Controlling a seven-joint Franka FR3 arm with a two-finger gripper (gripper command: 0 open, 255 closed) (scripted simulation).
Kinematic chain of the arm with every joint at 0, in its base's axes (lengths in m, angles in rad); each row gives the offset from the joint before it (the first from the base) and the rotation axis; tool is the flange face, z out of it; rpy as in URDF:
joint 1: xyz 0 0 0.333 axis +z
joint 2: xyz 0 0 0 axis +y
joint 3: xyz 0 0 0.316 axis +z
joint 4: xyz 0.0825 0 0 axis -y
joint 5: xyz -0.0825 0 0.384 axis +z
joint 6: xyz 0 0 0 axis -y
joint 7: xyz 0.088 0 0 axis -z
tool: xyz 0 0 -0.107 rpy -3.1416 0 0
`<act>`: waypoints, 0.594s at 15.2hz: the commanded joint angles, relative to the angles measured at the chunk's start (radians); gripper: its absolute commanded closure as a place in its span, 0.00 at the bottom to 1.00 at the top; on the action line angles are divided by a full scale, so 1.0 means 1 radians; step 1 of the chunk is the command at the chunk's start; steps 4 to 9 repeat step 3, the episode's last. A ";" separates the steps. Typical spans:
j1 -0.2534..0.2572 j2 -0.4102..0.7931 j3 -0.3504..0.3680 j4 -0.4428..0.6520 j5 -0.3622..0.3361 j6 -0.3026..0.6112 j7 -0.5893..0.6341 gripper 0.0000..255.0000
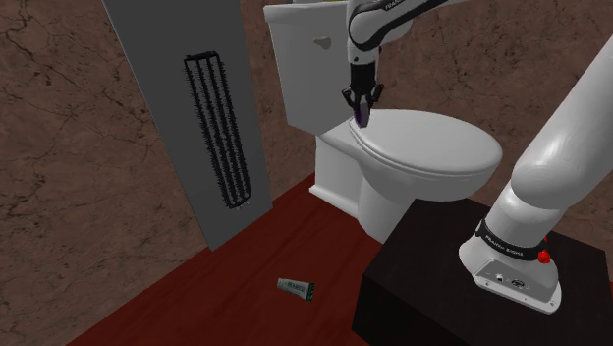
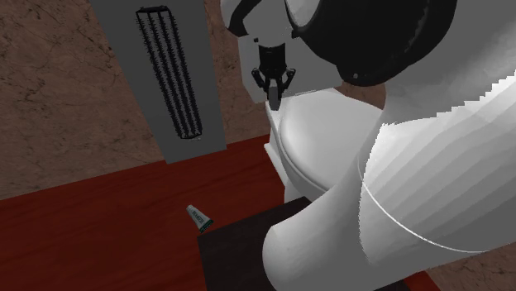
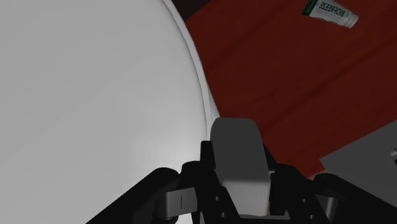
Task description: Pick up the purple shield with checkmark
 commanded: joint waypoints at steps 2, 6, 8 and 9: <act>0.001 -0.007 0.001 0.022 0.001 -0.029 -0.002 1.00; 0.001 -0.007 0.001 0.022 0.001 -0.029 -0.001 1.00; 0.001 -0.007 0.001 0.022 0.001 -0.029 -0.001 1.00; 0.001 -0.007 0.001 0.022 0.001 -0.029 -0.001 1.00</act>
